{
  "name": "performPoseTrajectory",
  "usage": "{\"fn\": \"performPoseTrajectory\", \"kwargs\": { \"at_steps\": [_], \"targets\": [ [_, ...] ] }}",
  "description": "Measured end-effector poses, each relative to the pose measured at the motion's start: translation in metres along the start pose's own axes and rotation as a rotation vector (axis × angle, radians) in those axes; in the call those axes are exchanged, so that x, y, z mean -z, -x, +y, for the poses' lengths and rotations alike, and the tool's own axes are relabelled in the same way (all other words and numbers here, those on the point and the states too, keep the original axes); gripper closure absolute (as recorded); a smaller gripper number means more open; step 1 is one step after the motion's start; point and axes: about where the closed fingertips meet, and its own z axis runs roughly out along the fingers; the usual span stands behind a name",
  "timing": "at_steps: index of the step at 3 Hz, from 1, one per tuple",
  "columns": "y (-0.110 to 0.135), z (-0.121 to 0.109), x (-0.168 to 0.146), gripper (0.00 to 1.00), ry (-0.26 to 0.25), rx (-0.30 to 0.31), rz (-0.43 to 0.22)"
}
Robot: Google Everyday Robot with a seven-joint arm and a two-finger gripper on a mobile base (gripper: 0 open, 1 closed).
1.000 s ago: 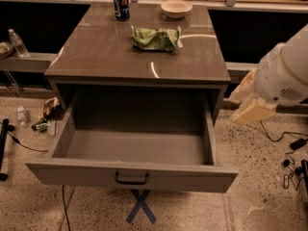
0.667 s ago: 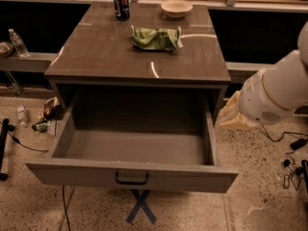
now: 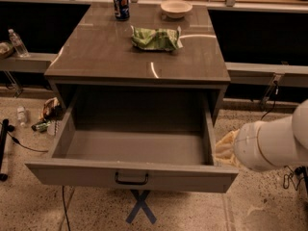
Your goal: Close top drawer
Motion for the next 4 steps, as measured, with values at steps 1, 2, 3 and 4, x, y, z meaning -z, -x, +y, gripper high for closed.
{"fn": "performPoseTrajectory", "kwargs": {
  "at_steps": [1, 2, 3, 4],
  "targets": [
    [-0.001, 0.000, -0.003, 1.00, -0.018, 0.009, 0.001],
    [0.005, 0.013, -0.008, 1.00, -0.032, 0.002, -0.033],
    [0.012, 0.032, -0.020, 1.00, -0.064, 0.017, -0.063],
    [0.017, 0.047, -0.036, 1.00, -0.080, 0.054, -0.081]
  ]
}}
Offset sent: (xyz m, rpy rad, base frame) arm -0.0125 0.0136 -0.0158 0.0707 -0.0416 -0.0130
